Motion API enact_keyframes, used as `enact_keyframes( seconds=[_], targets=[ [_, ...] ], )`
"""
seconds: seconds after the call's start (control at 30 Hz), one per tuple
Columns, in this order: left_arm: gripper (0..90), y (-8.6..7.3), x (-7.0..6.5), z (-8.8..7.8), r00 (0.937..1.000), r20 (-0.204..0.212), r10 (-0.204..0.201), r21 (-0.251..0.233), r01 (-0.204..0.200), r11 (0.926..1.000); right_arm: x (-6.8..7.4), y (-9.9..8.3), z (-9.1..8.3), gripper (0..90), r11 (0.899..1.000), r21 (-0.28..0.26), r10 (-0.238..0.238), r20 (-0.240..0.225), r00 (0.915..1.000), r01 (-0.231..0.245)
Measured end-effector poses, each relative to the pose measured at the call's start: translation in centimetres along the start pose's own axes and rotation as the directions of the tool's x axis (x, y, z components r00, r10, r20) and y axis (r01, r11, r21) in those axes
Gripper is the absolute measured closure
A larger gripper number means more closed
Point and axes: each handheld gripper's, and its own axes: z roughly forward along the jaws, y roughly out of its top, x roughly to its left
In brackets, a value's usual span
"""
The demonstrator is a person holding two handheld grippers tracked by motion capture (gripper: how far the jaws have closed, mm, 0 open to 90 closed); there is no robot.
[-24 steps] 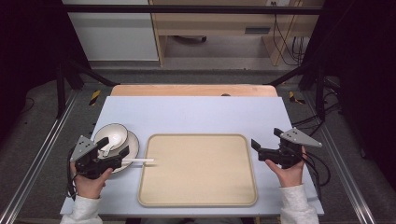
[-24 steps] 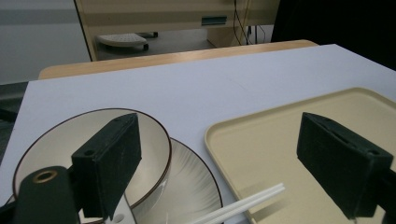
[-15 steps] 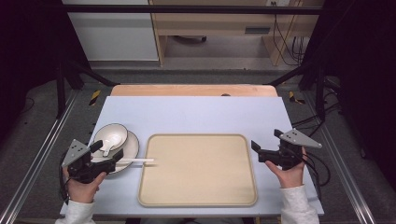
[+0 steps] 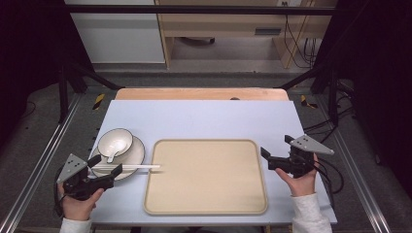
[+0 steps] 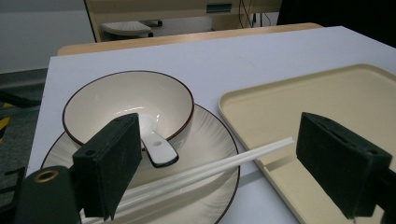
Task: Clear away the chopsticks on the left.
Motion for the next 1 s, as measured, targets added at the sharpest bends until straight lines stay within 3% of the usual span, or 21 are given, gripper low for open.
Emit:
enact_keyframes(
  seconds=[0.27,0.7,0.83,1.0],
  targets=[
    [14.8,-1.2,0.6,-0.9,1.0000,0.007,0.004,0.030,-0.005,0.9995,0.2,-0.1,0.2,3.7,1.000,0.012,-0.003,-0.001,1.0000,0.003],
    [16.8,-2.5,1.3,-0.6,0.9997,-0.010,0.023,0.113,-0.021,0.9934,0.3,-0.1,0.2,4.0,1.000,0.018,-0.006,-0.006,1.0000,0.006],
    [20.0,-2.7,1.5,0.0,0.9982,-0.028,0.053,0.150,-0.048,0.9876,0.5,-0.1,0.4,4.1,1.000,0.025,-0.006,-0.006,1.0000,0.006],
    [24.9,-3.0,1.8,1.6,0.9917,-0.050,0.118,0.202,-0.106,0.9736,0.5,-0.2,0.5,4.1,1.000,0.029,-0.007,-0.008,0.9999,0.007]
  ],
)
